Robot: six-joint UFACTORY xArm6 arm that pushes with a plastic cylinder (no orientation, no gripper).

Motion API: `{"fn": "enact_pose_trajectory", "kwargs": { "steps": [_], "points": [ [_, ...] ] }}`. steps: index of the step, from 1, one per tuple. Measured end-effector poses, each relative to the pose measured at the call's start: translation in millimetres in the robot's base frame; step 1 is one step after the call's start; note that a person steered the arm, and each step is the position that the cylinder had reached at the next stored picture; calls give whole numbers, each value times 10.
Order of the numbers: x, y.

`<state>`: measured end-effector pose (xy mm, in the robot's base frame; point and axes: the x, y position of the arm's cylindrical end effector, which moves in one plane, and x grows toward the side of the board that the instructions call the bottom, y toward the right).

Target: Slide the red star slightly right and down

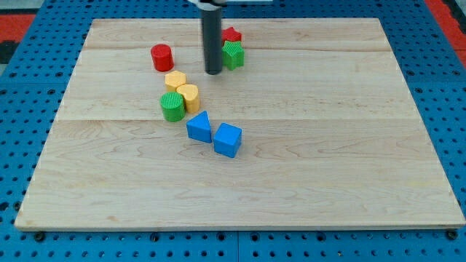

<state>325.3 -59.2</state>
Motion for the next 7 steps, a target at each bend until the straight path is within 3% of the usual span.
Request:
{"fn": "enact_pose_trajectory", "kwargs": {
  "steps": [1,3,4,6,7],
  "points": [
    [101,-596],
    [-77,-435],
    [-473,-169],
    [-748,547],
    [-938,633]
  ]
}}
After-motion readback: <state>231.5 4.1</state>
